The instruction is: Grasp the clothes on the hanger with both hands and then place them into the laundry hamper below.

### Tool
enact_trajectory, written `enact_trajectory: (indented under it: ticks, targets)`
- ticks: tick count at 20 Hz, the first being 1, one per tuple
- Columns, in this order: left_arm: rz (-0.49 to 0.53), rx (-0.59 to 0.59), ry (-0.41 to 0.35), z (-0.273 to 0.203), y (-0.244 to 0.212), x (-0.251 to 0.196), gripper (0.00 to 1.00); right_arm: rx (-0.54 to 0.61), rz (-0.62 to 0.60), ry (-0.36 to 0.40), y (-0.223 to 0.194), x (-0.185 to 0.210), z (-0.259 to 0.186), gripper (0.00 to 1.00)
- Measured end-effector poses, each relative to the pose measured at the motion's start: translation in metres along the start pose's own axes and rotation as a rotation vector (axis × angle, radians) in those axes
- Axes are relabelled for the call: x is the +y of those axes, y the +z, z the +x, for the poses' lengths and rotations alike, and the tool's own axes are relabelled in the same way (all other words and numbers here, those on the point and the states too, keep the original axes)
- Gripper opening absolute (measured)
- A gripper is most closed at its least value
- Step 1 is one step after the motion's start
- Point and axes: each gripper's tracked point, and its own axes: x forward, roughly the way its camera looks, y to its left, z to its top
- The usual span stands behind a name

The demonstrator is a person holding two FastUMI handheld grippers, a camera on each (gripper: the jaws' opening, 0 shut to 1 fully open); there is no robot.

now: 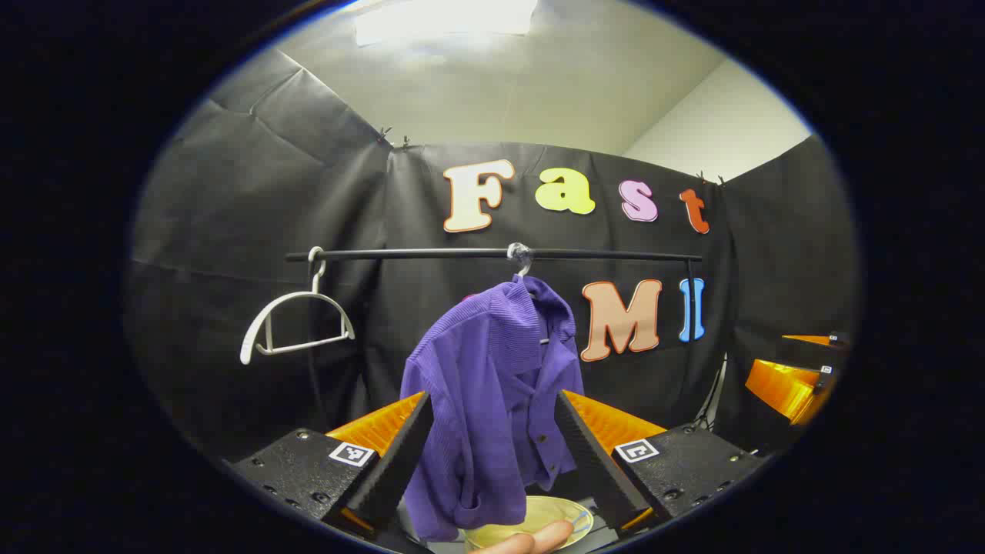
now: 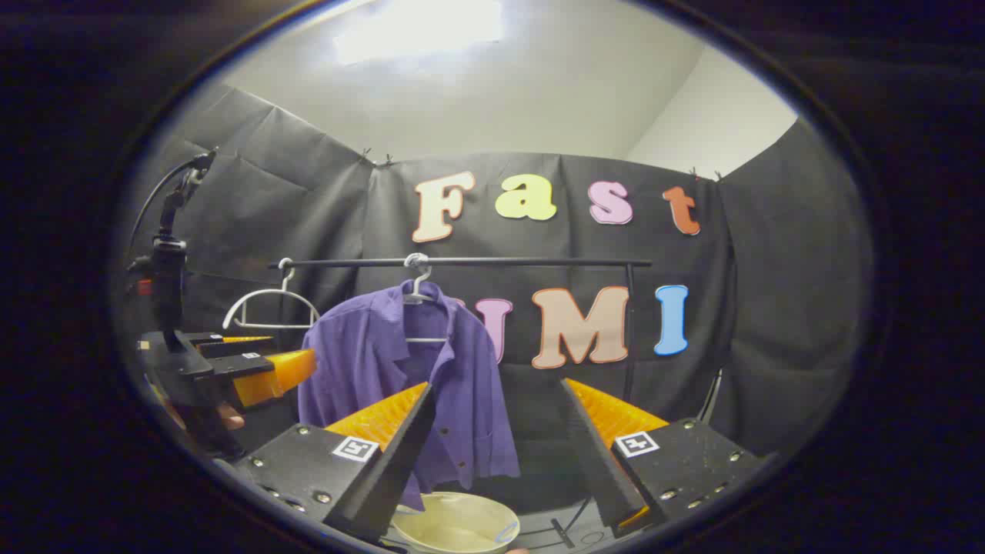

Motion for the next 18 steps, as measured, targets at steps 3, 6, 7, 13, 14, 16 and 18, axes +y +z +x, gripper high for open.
enact_trajectory:
  ticks: [3, 6, 7, 13, 14, 16, 18]
  targets:
    - [0.018, -0.015, 0.003, 0.001, 0.003, -0.006, 0.99, -0.016, 0.010, 0.006, 0.003, 0.002, 0.002, 0.93]
    - [0.025, -0.024, -0.004, 0.002, 0.001, -0.013, 0.99, -0.014, 0.021, 0.020, 0.000, 0.001, 0.004, 0.96]
    - [0.023, -0.020, -0.006, 0.003, -0.003, -0.014, 0.99, -0.009, 0.026, 0.028, -0.001, 0.002, 0.005, 0.96]
    - [0.029, -0.011, 0.005, 0.021, -0.029, -0.021, 0.99, -0.018, 0.041, 0.059, -0.024, 0.006, 0.026, 0.96]
    - [0.038, -0.010, 0.009, 0.026, -0.035, -0.022, 0.99, -0.020, 0.045, 0.059, -0.030, 0.005, 0.032, 0.96]
    - [0.055, 0.008, 0.019, 0.035, -0.050, -0.026, 0.99, -0.009, 0.060, 0.070, -0.046, 0.005, 0.048, 0.96]
    - [0.048, 0.027, 0.008, 0.043, -0.066, -0.036, 0.99, 0.010, 0.076, 0.091, -0.064, 0.007, 0.064, 0.96]
